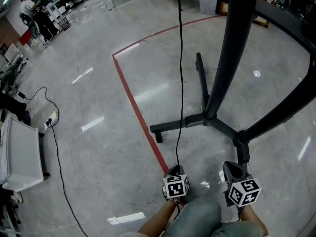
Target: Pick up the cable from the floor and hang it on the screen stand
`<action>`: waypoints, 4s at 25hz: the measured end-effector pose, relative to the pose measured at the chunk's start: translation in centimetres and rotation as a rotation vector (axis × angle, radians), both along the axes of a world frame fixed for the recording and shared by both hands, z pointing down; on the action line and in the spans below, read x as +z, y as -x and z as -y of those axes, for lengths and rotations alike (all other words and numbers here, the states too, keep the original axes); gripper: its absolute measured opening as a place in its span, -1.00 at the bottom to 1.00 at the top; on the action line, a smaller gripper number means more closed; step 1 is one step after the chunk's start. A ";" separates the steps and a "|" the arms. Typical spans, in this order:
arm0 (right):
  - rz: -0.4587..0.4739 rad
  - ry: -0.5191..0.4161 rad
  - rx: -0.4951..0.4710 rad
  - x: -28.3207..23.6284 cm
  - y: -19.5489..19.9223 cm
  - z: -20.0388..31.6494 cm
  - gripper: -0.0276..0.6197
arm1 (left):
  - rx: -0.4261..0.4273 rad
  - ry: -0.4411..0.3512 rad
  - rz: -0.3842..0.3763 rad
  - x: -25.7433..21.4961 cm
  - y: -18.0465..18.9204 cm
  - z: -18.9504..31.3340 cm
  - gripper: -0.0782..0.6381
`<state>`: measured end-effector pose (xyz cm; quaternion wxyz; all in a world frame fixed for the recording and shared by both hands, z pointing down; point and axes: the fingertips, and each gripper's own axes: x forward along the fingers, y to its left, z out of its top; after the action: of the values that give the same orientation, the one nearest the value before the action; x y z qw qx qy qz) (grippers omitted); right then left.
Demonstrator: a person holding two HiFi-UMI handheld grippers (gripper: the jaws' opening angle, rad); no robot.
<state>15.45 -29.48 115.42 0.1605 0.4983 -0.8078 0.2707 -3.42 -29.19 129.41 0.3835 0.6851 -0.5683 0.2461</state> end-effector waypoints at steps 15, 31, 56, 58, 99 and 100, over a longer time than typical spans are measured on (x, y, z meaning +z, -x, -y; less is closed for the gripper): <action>0.050 0.058 -0.070 -12.5 4.5 0.9 -0.86 | 0.045 -0.146 0.094 -20.6 3.9 2.4 -0.75; 0.023 0.026 -0.026 -46.5 5.4 -0.7 -0.86 | 0.067 -0.277 0.095 -61.6 7.0 5.5 -0.75; 0.179 -0.149 0.077 -74.1 5.8 3.3 -0.86 | 0.117 -0.545 -0.022 -102.9 8.7 12.0 -0.75; 0.172 -0.158 0.051 -75.2 6.1 4.0 -0.86 | 0.099 -0.551 -0.021 -104.6 8.7 12.8 -0.75; 0.110 -0.373 -0.193 -91.3 11.8 18.9 -0.86 | -0.045 -0.644 -0.003 -118.8 7.7 30.1 -0.76; 0.109 -0.375 -0.191 -91.6 12.5 19.6 -0.86 | -0.037 -0.651 -0.001 -119.3 8.0 30.9 -0.76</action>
<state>2.98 -49.03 23.84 0.0460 0.4254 -0.8950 0.1260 -11.41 -60.06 10.13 0.1491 0.7616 -0.6291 0.0442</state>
